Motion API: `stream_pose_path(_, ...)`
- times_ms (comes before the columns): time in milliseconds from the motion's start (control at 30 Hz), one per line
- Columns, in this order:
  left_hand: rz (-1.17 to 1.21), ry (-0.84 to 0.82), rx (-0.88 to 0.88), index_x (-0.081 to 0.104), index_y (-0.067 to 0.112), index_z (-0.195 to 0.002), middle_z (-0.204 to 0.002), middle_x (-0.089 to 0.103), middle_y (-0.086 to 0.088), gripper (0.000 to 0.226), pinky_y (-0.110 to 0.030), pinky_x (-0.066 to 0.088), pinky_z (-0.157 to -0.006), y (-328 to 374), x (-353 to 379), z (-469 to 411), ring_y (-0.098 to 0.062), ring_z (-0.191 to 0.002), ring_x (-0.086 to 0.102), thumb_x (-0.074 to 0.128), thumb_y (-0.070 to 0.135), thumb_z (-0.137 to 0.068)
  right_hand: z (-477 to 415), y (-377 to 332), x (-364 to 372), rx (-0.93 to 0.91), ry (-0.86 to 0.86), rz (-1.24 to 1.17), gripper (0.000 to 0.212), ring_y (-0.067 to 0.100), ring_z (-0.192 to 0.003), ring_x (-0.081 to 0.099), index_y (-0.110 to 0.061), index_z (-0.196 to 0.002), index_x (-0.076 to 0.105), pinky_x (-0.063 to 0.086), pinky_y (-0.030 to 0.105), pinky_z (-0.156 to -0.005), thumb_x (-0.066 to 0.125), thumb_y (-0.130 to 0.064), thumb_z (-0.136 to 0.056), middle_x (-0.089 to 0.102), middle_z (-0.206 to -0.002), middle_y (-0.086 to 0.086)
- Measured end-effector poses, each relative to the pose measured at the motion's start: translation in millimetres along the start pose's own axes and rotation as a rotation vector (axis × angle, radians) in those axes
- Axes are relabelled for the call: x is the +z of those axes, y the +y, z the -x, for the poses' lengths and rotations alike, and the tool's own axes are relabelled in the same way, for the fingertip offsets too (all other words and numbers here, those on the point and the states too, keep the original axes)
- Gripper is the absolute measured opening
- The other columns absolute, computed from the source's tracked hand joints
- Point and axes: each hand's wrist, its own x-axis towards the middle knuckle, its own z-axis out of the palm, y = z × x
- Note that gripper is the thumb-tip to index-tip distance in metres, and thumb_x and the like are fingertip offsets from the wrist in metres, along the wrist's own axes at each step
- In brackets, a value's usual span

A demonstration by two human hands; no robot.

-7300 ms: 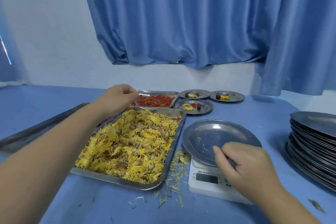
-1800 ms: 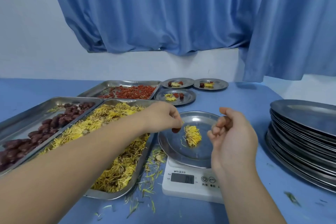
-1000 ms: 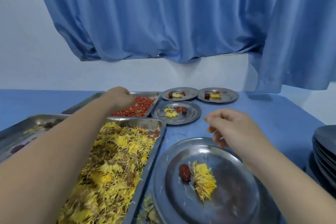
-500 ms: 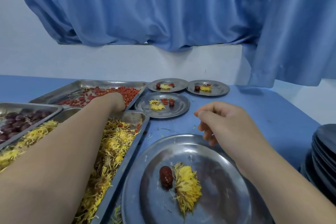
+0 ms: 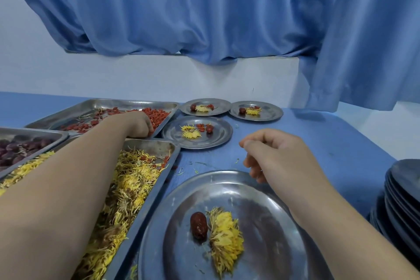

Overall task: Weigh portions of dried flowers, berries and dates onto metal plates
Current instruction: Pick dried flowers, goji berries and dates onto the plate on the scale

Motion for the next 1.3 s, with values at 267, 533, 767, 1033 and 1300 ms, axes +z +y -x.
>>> stream_pose_path(267, 0.051, 0.131, 0.012, 0.068, 0.018, -0.074, -0.090, 0.066, -0.005, 0.016, -0.028, 0.042, -0.061, 0, -14, 11, -0.017, -0.077, 0.057, 0.069, 0.007, -0.086, 0, -4, -2, -0.021, 0.028, 0.004, 0.018, 0.004, -0.044, 0.053, -0.023, -0.071, 0.067, 0.044, 0.023, -0.048, 0.057, -0.018, -0.085, 0.064, -0.054, -0.006)
stream_pose_path(533, 0.070, 0.227, 0.011, 0.069, 0.013, -0.075, -0.081, 0.061, 0.002, 0.026, -0.031, 0.045, -0.070, 7, -24, 22, -0.016, -0.074, 0.055, 0.060, -0.008, -0.085, 0, -7, -3, -0.043, 0.032, -0.001, 0.017, 0.005, -0.046, 0.054, -0.023, -0.072, 0.067, 0.044, 0.025, -0.049, 0.058, -0.019, -0.086, 0.064, -0.055, -0.006)
stream_pose_path(767, 0.166, 0.282, -0.029, 0.071, 0.013, -0.074, -0.086, 0.067, -0.002, 0.031, -0.033, 0.055, -0.071, 2, -29, 23, -0.020, -0.080, 0.062, 0.058, -0.014, -0.083, 0, -6, -3, -0.049, 0.022, 0.021, 0.018, 0.004, -0.045, 0.052, -0.021, -0.072, 0.067, 0.043, 0.020, -0.046, 0.057, -0.018, -0.086, 0.063, -0.054, -0.007)
stream_pose_path(1033, 0.580, 0.176, 0.145, 0.070, 0.009, -0.092, -0.093, 0.071, -0.016, 0.018, -0.032, 0.060, -0.075, 18, -44, 52, -0.022, -0.076, 0.072, 0.069, -0.007, -0.083, 1, -18, -12, -0.043, 0.039, -0.038, 0.018, 0.006, -0.045, 0.053, -0.021, -0.072, 0.068, 0.045, 0.022, -0.049, 0.057, -0.017, -0.086, 0.062, -0.053, -0.007)
stream_pose_path(1300, 0.866, -0.206, 0.385, 0.066, 0.004, -0.102, -0.085, 0.071, -0.011, 0.022, -0.019, 0.057, -0.067, 83, -40, 142, -0.018, -0.076, 0.073, 0.060, -0.011, -0.088, 5, -38, -25, -0.078, 0.058, -0.135, 0.014, 0.008, -0.044, 0.051, -0.015, -0.075, 0.067, 0.044, 0.021, -0.045, 0.056, -0.014, -0.085, 0.060, -0.050, -0.007)
